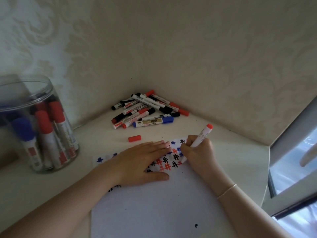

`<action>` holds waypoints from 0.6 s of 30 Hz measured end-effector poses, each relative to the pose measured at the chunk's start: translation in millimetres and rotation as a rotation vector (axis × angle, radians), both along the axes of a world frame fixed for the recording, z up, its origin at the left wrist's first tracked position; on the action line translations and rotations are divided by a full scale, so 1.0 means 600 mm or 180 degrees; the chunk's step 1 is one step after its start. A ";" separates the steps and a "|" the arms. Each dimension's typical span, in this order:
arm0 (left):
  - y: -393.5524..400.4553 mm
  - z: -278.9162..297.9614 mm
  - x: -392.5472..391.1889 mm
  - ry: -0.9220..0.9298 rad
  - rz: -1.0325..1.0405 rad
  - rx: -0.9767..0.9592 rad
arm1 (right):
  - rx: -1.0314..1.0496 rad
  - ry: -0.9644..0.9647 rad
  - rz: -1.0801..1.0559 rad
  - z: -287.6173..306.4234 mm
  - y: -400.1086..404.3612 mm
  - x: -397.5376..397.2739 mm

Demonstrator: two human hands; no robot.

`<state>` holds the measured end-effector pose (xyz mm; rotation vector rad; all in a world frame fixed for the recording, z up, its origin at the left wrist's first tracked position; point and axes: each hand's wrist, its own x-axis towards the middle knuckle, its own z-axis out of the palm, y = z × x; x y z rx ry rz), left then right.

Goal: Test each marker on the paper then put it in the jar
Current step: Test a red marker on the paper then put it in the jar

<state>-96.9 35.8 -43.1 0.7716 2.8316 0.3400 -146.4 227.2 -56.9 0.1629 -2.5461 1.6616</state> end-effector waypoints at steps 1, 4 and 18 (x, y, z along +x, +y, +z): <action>0.000 0.001 0.000 -0.0002 0.0002 0.0004 | -0.0002 0.0034 -0.0032 0.001 0.000 0.000; 0.001 0.000 -0.002 -0.0002 -0.0014 -0.0007 | -0.0134 0.0009 -0.0033 0.003 0.004 -0.003; -0.002 -0.008 -0.002 0.0117 -0.0009 0.0048 | 0.0046 -0.0039 -0.0008 0.000 0.000 -0.002</action>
